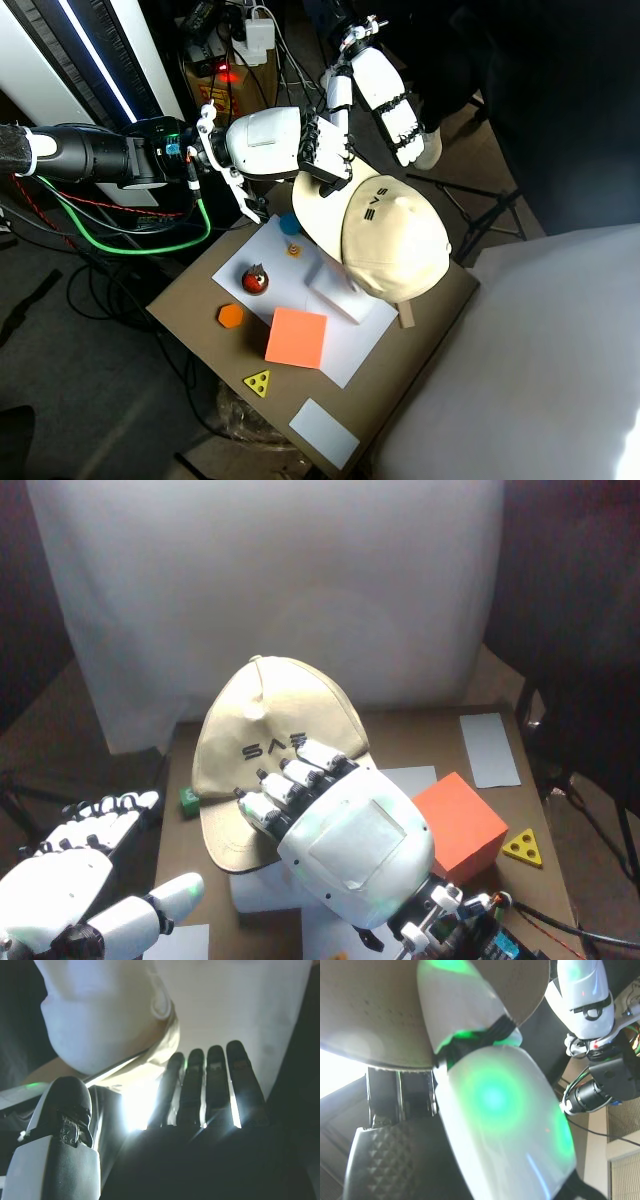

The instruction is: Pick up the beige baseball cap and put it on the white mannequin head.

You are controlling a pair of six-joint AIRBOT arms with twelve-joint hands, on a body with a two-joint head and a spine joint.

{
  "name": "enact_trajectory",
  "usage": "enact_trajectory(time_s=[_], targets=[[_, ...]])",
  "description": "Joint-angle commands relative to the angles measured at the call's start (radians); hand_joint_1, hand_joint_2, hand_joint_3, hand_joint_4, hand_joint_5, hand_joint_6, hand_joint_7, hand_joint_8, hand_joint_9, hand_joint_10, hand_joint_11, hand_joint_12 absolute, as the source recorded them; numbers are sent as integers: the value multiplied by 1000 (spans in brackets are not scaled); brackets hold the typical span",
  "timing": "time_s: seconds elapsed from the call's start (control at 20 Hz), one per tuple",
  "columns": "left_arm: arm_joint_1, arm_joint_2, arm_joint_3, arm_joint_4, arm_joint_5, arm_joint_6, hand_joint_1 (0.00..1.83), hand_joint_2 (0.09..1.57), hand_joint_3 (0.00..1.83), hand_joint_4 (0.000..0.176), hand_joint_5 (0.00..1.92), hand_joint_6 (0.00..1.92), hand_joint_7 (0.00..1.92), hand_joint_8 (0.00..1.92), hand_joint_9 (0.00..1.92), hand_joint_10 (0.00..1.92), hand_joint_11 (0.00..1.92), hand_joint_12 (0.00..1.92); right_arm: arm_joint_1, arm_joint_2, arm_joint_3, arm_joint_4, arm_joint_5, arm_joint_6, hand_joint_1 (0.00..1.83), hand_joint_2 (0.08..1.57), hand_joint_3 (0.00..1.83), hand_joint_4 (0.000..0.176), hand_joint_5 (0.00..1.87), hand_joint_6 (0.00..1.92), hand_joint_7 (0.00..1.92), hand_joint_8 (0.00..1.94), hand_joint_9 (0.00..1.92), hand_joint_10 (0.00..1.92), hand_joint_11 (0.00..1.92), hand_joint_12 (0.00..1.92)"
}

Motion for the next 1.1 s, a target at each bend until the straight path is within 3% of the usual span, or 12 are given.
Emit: enact_trajectory(time_s=[0.0,1.05], targets=[[-1,0,0,23,-115,-7,0,1169,0,0,1,0,4,0,5,1,0,231,-14,6,-7,2,54,-4,1486,1128,0,0,826,894,936,939,984,1141,771,1723],[4,-1,-1,23,-115,-15,0,1171,0,0,0,0,11,0,3,0,0,194,-53,26,-57,-6,108,-59,1485,1126,0,0,820,907,941,929,981,1136,795,1709]])
